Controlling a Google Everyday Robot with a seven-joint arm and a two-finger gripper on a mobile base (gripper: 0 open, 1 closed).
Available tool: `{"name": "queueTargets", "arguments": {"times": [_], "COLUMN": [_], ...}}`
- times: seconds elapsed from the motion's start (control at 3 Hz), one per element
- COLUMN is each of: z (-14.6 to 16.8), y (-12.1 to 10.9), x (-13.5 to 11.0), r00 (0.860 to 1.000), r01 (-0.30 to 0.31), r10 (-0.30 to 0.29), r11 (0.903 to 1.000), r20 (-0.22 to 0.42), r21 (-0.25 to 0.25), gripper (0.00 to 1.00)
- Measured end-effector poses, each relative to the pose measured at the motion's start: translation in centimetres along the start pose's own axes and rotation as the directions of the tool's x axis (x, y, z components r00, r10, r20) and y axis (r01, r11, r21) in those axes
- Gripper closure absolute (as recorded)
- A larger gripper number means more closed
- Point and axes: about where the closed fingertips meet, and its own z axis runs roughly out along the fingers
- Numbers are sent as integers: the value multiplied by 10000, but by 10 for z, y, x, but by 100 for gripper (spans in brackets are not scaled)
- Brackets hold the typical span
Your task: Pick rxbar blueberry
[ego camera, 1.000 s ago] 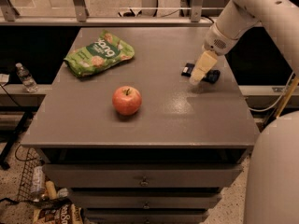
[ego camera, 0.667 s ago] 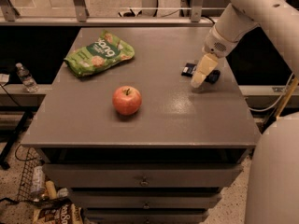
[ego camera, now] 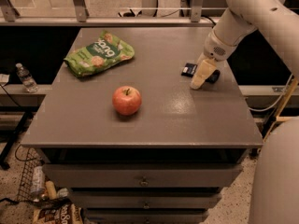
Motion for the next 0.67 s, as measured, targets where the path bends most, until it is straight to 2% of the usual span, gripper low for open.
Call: {"name": "queueTargets", "arguments": {"times": [0.67], "z": [-8], "y": [-1], "x": [-3], "r00": [10000], "r01": [34], "r10": [-34], "r11": [10000], "r20": [-1], "r21": [-2], "gripper": [89]}}
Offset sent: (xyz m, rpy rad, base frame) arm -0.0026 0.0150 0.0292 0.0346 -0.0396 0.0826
